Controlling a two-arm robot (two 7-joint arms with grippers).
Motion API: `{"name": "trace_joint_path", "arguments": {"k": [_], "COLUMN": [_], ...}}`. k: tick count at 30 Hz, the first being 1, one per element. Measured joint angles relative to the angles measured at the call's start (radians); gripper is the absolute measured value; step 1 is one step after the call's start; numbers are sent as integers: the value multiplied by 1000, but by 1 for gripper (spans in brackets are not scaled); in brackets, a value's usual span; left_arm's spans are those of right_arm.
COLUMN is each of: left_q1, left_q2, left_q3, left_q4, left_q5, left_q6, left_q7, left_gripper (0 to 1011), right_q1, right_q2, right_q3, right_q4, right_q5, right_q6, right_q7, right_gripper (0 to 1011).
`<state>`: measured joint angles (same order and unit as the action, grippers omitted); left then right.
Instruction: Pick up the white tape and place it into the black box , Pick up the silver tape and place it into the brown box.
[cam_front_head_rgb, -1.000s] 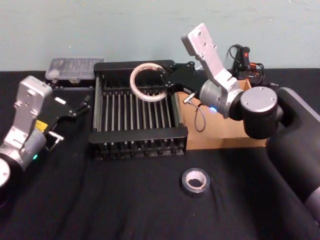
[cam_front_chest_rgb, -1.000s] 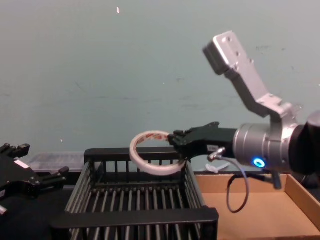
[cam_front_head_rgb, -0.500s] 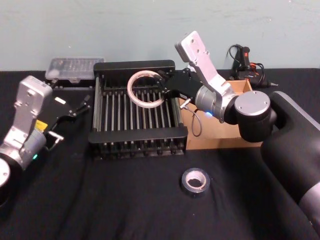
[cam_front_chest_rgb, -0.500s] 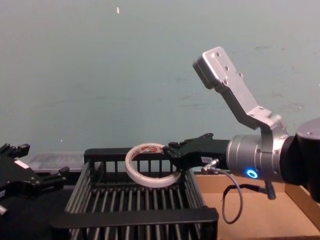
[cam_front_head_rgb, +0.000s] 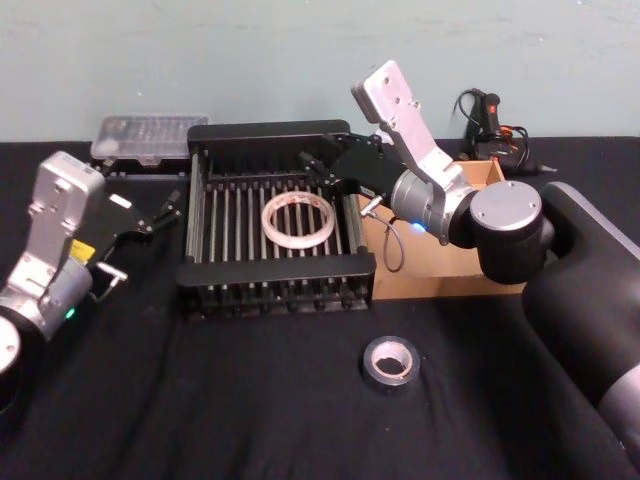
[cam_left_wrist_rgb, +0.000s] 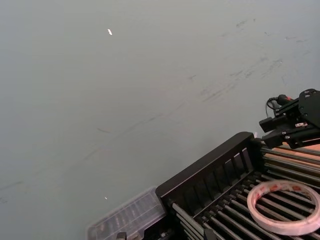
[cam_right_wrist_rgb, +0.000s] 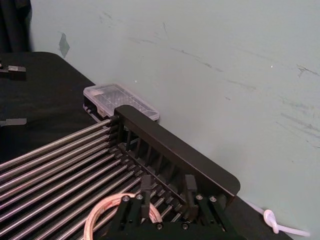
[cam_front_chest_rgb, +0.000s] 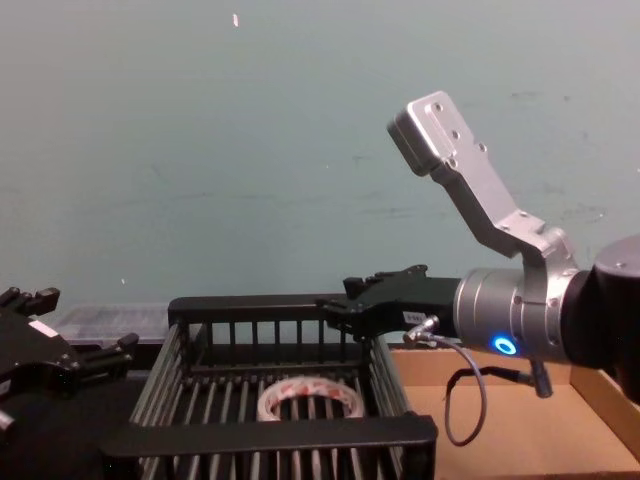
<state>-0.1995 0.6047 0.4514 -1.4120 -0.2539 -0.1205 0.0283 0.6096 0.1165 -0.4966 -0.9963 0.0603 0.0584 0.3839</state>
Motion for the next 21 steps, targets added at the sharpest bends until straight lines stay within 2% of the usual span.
{"name": "trace_joint_path", "arguments": {"k": [2,3,5,6,8,9,10,13,21], "left_q1": [0,0,0,0,0,0,0,0,0], "left_q2": [0,0,0,0,0,0,0,0,0], "left_q3": [0,0,0,0,0,0,0,0,0], "left_q4": [0,0,0,0,0,0,0,0,0], "left_q5": [0,0,0,0,0,0,0,0,0], "left_q6": [0,0,0,0,0,0,0,0,0], "left_q7": [0,0,0,0,0,0,0,0,0], "left_gripper": [1001,1001,1001,1001,1001,1001,1001,1001,1001], "right_q1": [0,0,0,0,0,0,0,0,0], "right_q2": [0,0,0,0,0,0,0,0,0], "right_q3": [0,0,1,1,1,1,1,1,1], "right_q4": [0,0,0,-1,-1,-1,-1,-1,-1], "right_q5": [0,0,1,1,1,1,1,2,3], "right_q6": [0,0,0,0,0,0,0,1,1], "right_q7": [0,0,0,0,0,0,0,0,0], "right_gripper": [476,476,534,596,629,677,677,809,1002]}}
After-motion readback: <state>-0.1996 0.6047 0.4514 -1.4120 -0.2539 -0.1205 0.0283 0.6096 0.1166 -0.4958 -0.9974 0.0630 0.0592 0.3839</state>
